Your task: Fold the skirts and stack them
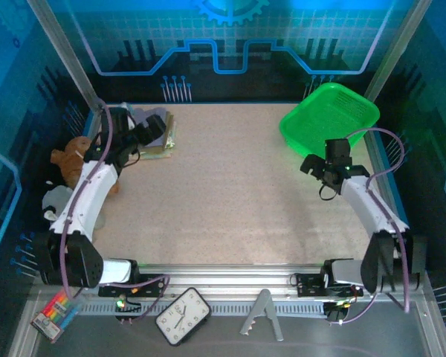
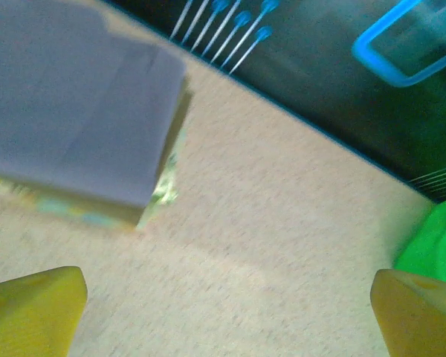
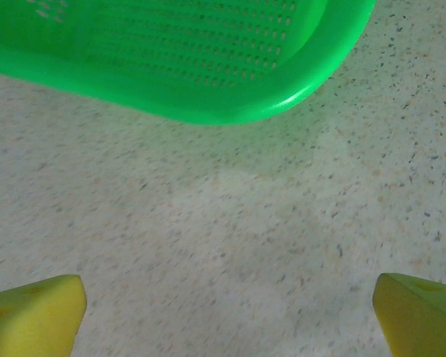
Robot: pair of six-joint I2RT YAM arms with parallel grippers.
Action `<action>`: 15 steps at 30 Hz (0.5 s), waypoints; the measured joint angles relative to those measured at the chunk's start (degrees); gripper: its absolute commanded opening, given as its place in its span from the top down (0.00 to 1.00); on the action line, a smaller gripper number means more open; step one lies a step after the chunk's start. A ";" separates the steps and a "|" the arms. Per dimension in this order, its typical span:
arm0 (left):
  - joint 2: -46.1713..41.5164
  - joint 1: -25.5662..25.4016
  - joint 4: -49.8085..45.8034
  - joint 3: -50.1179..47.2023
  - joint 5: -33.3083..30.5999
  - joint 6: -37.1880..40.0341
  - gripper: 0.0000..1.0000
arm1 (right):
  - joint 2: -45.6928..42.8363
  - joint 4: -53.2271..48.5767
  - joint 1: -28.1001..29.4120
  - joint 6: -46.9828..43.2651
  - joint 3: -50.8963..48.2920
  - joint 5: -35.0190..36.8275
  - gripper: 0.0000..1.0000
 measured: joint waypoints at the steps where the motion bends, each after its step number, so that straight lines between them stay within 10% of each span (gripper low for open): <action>1: -1.68 0.20 -0.02 -3.10 -1.25 -0.24 0.01 | 1.33 1.22 -0.59 -1.66 -0.20 -0.50 0.00; 9: -18.67 1.64 5.51 -29.68 -17.88 7.02 0.01 | 3.37 15.10 -0.74 -16.68 -8.83 -3.87 0.00; 15: -10.51 3.08 17.25 -36.44 -19.98 13.57 0.01 | 6.34 27.08 0.26 -24.63 -13.70 -4.74 0.00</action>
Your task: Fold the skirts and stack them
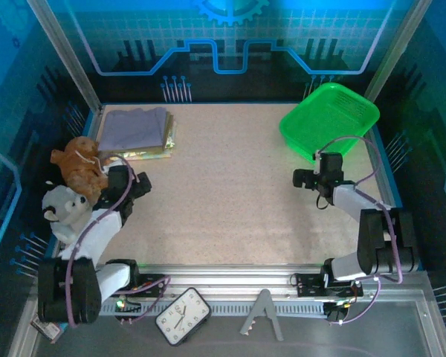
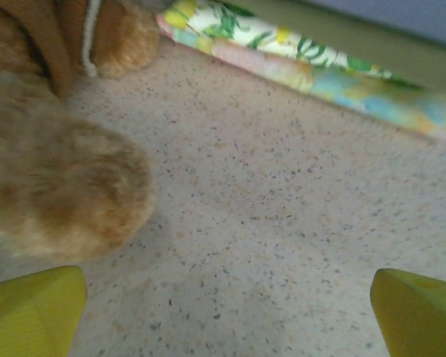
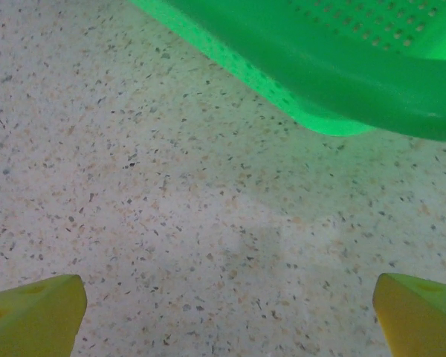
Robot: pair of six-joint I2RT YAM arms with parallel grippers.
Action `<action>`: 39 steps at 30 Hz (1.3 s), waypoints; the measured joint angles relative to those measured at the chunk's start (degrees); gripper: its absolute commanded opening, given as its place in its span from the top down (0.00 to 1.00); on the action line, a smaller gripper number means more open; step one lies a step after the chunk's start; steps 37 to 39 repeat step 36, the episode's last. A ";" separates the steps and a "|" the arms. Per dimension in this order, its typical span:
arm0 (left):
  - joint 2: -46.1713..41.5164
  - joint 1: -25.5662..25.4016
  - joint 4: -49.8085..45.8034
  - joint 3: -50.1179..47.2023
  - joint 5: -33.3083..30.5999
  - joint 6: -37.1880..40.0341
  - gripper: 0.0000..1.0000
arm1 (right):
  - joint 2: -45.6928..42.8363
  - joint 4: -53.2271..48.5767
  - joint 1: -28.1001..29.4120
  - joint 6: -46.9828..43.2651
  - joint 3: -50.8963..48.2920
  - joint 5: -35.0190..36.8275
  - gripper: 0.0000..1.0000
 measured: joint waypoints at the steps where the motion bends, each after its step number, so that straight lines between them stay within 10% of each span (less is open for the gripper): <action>1: 2.43 0.00 1.77 0.00 0.59 1.05 0.01 | 0.26 2.21 0.24 -1.18 -0.55 -0.22 0.00; 17: 21.38 -3.74 46.10 -7.39 9.18 12.70 0.01 | 4.02 37.94 2.75 -9.05 -14.14 -1.55 0.00; 39: 23.74 -4.63 54.42 -7.54 3.34 13.40 0.01 | 4.02 39.63 2.40 -9.14 -13.94 -3.21 0.00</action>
